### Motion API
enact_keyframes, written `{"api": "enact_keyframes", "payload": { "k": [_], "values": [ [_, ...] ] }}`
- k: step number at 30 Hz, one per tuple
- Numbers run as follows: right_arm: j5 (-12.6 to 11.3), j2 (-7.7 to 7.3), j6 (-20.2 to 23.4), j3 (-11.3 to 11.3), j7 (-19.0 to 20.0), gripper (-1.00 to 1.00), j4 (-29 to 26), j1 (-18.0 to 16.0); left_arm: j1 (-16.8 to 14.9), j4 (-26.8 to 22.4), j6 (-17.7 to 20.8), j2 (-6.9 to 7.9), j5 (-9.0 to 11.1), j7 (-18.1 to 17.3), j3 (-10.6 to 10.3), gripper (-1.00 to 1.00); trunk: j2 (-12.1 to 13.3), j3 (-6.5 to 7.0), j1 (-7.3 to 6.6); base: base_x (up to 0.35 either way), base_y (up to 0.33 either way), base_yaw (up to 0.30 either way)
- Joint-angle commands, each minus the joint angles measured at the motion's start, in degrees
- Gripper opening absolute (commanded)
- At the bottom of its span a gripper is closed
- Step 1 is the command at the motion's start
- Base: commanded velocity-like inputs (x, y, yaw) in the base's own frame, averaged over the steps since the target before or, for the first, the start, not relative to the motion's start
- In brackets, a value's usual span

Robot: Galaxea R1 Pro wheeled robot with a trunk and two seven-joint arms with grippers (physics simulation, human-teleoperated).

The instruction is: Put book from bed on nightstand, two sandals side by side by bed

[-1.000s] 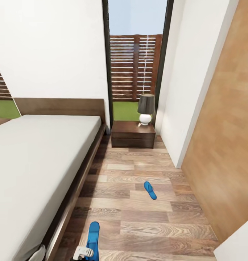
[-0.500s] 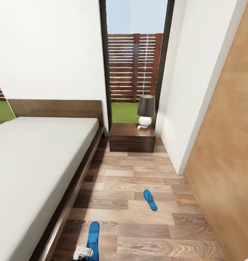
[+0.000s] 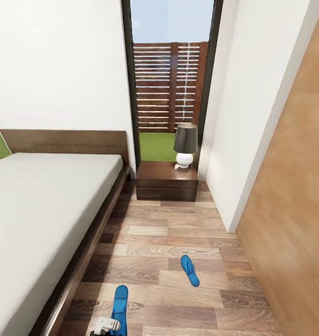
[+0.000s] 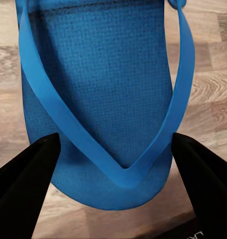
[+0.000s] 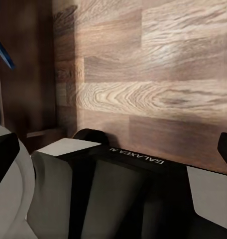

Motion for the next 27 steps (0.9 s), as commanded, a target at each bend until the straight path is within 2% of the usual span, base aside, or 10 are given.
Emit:
{"api": "enact_keyframes", "payload": {
  "k": [1, 12, 22, 27],
  "values": [
    [-0.58, -0.06, 0.43, 0.40, 0.03, 1.00, -0.05, -0.02, -0.05, 0.06, -0.21, 0.02, 0.58, -0.16, -0.45, -1.00, -0.02, -0.05, 0.02, 0.187, -0.083, 0.000],
    [-0.59, -0.06, 0.43, 0.39, 0.03, 1.00, -0.05, -0.02, -0.05, 0.05, -0.21, 0.02, 0.58, -0.16, -0.45, -1.00, -0.02, -0.05, 0.02, 0.067, -0.017, 0.000],
    [-0.59, -0.05, 0.43, 0.40, 0.03, 1.00, -0.05, -0.02, -0.04, 0.06, -0.21, 0.02, 0.58, -0.16, -0.45, -1.00, -0.02, -0.05, 0.02, 0.275, -0.018, 0.006],
    [-0.59, -0.04, 0.43, 0.40, 0.03, 1.00, -0.05, -0.02, -0.05, 0.05, -0.21, 0.02, 0.58, -0.16, -0.45, -1.00, -0.02, -0.05, 0.02, 0.306, -0.081, 0.183]
  ]
}}
